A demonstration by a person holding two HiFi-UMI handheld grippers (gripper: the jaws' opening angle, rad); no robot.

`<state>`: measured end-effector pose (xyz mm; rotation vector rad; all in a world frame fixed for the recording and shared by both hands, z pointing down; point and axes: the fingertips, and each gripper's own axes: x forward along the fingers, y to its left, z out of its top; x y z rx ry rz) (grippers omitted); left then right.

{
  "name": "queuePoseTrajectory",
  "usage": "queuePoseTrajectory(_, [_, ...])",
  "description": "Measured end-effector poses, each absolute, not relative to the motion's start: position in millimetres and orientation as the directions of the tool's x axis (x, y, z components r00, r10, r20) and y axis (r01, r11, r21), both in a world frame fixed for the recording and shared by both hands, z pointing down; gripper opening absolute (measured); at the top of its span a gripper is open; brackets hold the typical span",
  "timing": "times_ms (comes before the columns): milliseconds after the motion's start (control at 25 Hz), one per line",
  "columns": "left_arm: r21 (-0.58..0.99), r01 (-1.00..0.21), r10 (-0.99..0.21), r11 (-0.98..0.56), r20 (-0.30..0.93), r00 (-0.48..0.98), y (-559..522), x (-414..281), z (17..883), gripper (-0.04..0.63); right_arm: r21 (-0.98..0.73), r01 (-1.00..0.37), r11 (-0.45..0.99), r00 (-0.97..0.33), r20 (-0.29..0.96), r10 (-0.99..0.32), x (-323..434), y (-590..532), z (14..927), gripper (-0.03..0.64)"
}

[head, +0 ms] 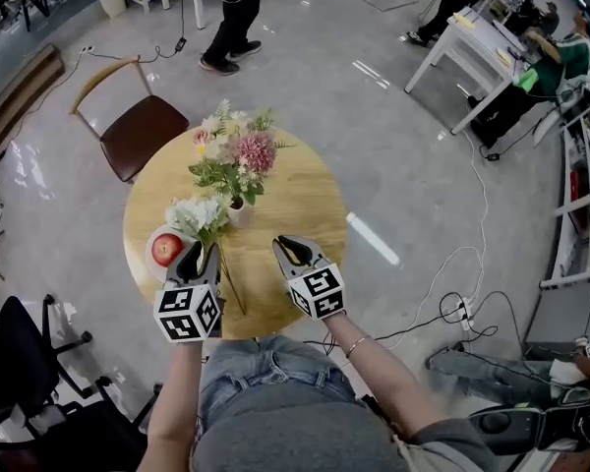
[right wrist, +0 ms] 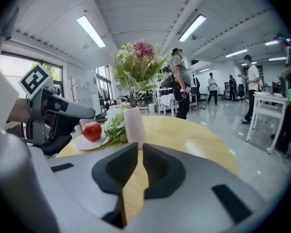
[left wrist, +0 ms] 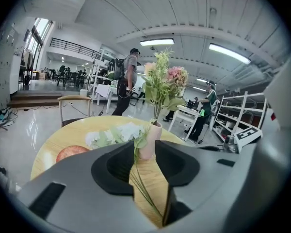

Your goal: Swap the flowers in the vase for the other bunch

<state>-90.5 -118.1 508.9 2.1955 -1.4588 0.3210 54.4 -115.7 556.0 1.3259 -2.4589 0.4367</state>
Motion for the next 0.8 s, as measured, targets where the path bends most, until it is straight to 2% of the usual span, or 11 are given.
queuePoseTrajectory(160, [0.273,-0.899,-0.774,-0.342,0.46,0.434,-106,-83,518,0.124,-0.113,-0.85,0.514,-0.513,0.397,-0.761,54,-106,548,0.02])
queuePoseTrajectory(520, [0.256,-0.888,-0.756,-0.382,0.466,0.46,-83,-93,523,0.04,-0.09,-0.865,0.493,-0.487,0.387,-0.783,39,-83,528,0.011])
queuePoseTrajectory(800, [0.228,-0.877,-0.753,-0.423,0.45,0.48,-64,-104,511,0.02,-0.126,-0.885,0.448,-0.461,0.369,-0.807,31,-63,503,0.011])
